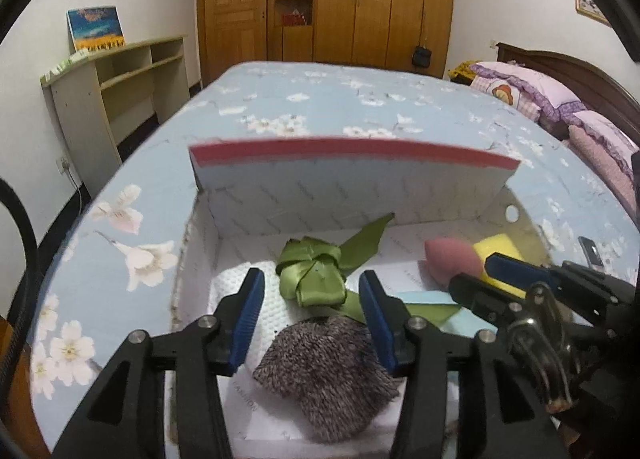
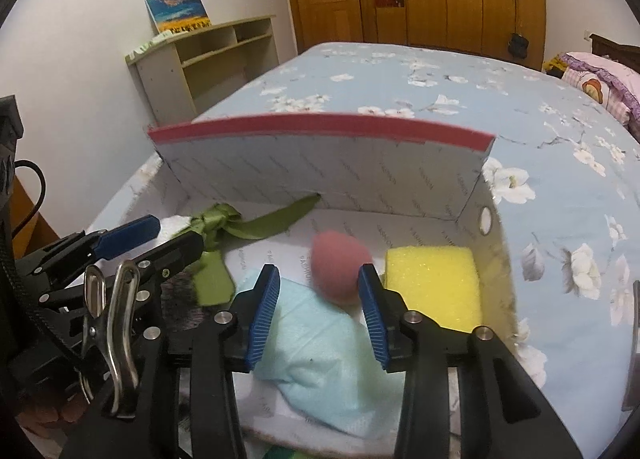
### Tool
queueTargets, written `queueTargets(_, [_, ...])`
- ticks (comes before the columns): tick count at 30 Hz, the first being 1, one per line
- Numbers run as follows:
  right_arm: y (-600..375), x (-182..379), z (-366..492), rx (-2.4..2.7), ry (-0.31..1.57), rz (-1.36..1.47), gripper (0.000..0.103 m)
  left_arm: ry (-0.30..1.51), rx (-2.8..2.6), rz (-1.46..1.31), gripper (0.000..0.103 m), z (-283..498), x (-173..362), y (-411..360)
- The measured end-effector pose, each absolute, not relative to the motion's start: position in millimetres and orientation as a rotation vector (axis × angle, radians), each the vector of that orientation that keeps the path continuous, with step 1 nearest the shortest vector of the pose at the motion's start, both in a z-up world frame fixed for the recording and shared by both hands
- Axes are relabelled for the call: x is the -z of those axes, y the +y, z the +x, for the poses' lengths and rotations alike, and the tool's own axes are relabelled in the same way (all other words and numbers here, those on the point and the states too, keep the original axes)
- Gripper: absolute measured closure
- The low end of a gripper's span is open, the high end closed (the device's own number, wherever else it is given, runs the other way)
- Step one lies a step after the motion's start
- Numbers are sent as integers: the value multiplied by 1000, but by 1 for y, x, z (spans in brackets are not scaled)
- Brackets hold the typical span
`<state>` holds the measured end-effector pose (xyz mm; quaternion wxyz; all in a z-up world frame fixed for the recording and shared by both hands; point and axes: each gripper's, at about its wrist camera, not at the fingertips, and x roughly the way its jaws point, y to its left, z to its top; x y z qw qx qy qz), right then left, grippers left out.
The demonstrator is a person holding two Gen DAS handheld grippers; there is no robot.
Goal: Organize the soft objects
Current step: 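Move both tools back out of the box toward the remaining items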
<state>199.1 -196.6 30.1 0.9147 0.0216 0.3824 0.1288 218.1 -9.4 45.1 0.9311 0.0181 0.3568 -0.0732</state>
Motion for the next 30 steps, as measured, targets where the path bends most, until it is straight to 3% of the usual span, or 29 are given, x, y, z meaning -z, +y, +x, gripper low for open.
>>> queueTargets(13, [-206, -60, 155, -295, 740, 55, 61, 719, 192, 45, 50, 171, -76, -18])
queueTargets(30, [-218, -71, 106, -303, 739, 65, 61, 750, 195, 1, 50, 130, -79, -10])
